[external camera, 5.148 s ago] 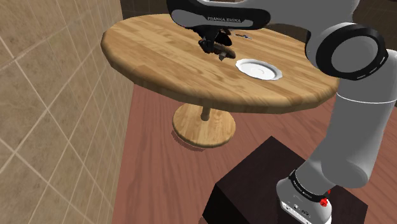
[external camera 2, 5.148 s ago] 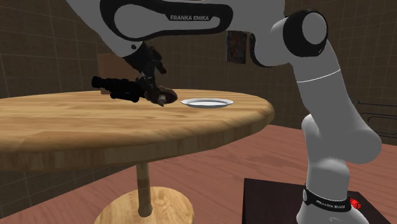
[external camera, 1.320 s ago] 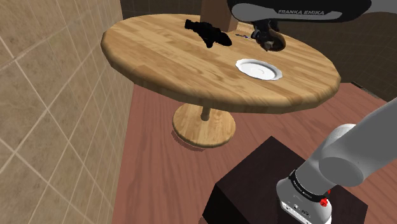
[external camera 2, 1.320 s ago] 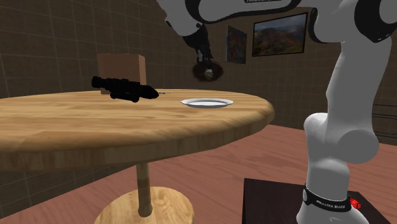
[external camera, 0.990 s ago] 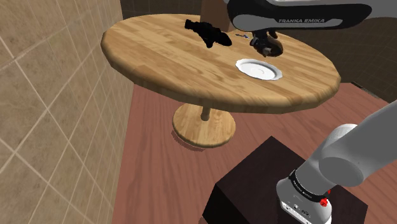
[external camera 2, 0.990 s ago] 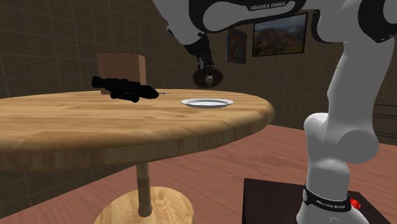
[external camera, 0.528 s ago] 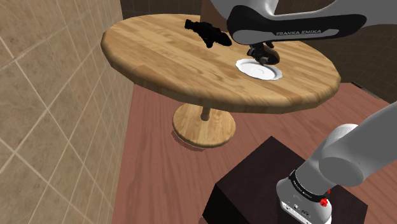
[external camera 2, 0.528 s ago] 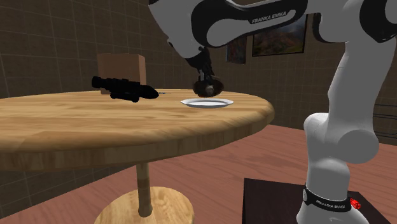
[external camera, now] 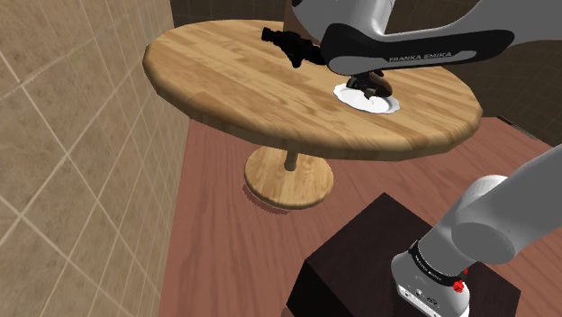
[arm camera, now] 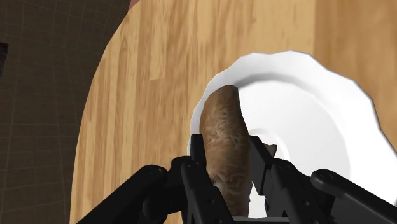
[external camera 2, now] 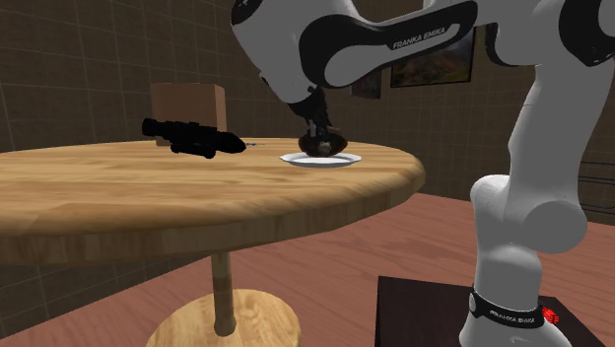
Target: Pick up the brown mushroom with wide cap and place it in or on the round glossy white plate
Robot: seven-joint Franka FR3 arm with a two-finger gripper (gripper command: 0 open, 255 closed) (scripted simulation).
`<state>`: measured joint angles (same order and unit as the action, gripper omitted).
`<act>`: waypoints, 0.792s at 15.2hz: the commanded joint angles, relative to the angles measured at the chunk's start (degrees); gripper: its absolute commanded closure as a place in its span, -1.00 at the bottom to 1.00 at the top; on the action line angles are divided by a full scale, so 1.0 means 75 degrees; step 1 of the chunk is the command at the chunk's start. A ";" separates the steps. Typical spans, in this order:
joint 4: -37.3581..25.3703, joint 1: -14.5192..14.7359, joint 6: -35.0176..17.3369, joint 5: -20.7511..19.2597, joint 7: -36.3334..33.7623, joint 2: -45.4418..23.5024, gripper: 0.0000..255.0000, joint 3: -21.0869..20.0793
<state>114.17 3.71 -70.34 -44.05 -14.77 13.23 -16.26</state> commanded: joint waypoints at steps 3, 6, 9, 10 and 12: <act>0.0060 -0.0018 -0.0029 0.0022 -0.0009 -0.0026 1.00 0.0025; 0.0076 -0.0023 -0.0044 0.0018 -0.0005 -0.0018 -1.00 0.0033; 0.0085 -0.0024 -0.0050 0.0018 -0.0003 -0.0010 -1.00 0.0037; 0.0059 -0.0019 -0.0029 0.0023 -0.0009 -0.0026 -1.00 0.0025; -0.0573 0.0081 0.0449 0.0054 -0.0042 -0.0355 -1.00 -0.0211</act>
<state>112.25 4.03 -68.65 -43.65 -15.07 11.85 -17.07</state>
